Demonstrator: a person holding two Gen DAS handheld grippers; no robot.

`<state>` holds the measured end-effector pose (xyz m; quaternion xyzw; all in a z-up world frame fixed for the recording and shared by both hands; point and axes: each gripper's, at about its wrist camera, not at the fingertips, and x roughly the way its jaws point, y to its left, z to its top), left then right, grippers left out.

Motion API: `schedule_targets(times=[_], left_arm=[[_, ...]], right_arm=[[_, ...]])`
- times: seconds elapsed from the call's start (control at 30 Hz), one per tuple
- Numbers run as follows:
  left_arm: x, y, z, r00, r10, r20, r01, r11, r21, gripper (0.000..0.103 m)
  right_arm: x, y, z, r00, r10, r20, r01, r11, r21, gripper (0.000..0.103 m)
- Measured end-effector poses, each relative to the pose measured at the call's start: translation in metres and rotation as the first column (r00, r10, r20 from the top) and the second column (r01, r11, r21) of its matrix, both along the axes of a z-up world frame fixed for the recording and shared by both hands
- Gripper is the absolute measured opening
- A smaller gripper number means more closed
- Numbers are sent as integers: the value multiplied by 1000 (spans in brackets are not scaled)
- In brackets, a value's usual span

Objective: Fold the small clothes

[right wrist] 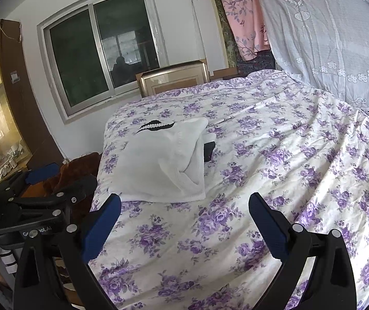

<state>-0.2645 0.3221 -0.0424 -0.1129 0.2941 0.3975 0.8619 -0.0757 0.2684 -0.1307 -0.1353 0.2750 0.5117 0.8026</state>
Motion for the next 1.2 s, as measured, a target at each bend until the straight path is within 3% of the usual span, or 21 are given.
schedule_targets(times=[1.2], left_arm=[[0,-1,-4,1000,-3,-21,2,999,-33,98]], right_arm=[[3,-2,3,1000,-7,-3,7,1000,6,100]])
